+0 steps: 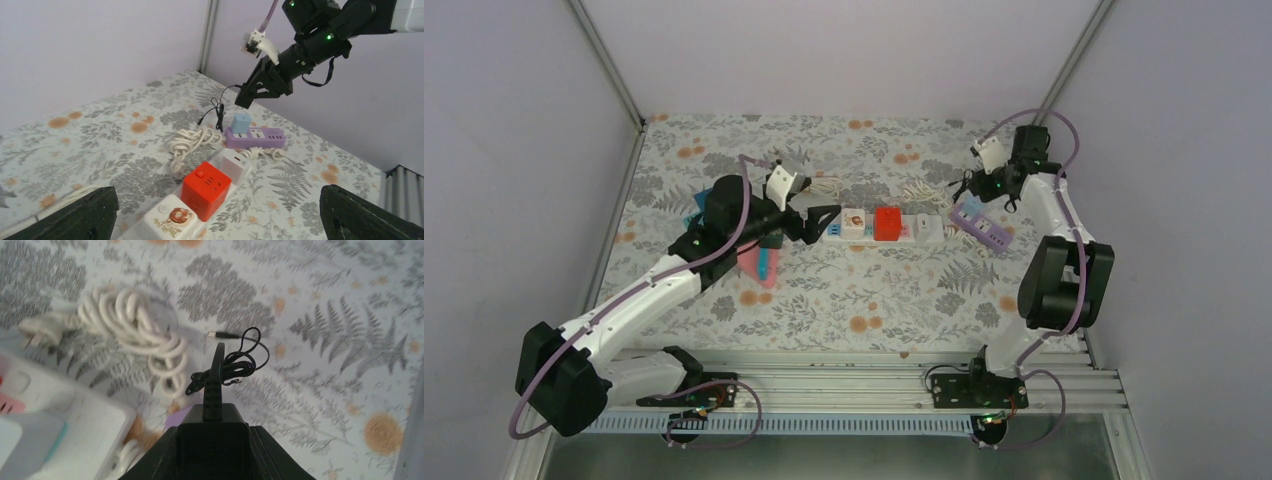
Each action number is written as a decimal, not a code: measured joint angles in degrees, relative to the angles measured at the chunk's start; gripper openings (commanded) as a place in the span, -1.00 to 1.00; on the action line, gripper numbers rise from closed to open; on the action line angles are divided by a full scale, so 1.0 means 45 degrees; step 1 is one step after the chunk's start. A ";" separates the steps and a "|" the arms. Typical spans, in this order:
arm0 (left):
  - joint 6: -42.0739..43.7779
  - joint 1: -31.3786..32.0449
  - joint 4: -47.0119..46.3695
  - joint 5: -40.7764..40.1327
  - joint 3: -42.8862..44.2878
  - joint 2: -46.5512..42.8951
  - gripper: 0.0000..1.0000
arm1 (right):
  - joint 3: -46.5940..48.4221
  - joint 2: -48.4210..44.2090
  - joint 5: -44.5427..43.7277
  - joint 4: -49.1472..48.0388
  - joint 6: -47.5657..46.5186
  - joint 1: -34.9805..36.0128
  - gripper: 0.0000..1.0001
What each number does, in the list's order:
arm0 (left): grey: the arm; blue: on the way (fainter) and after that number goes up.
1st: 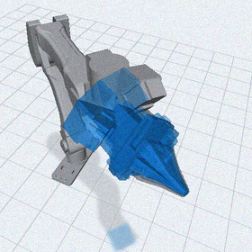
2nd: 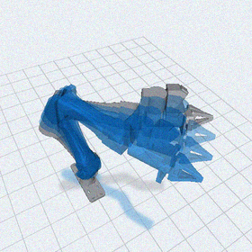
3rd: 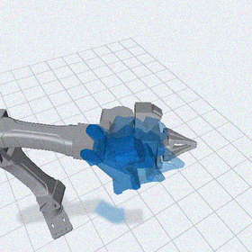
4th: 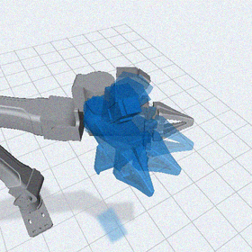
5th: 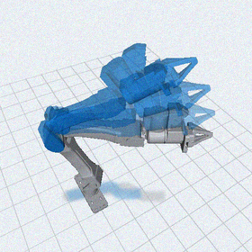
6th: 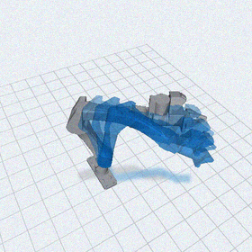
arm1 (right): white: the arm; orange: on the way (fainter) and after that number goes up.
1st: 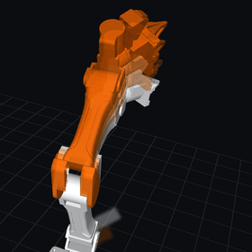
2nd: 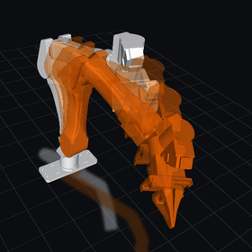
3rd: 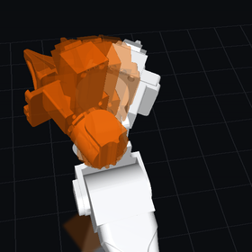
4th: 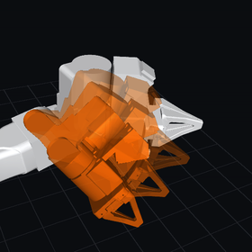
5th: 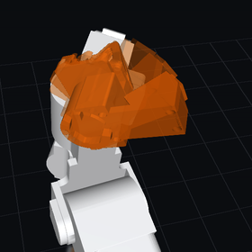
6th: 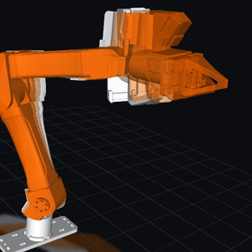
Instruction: Insert the plug
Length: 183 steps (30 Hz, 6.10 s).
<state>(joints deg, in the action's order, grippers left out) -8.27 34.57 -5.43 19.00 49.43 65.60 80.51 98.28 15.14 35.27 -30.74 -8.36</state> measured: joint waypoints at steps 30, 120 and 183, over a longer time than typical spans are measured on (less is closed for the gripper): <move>-0.0311 0.0000 0.0855 0.0777 0.0063 -0.0554 1.00 | -0.2351 -0.1617 0.0617 -0.0015 -0.1603 -0.1588 -0.94; 0.0073 0.0287 0.1049 0.0238 -0.0223 -0.0695 1.00 | -0.3196 0.0151 0.2531 -0.0831 -0.3478 -0.1880 -0.93; 0.0238 0.0282 0.2254 -0.2297 0.0092 -0.0447 1.00 | -0.2263 -0.2336 0.2667 -0.0855 -0.0379 -0.1525 0.45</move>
<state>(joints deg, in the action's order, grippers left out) -7.20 35.83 4.71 8.67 49.84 63.59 70.32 87.77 27.14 31.42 -32.45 -15.22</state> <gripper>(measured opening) 0.999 0.737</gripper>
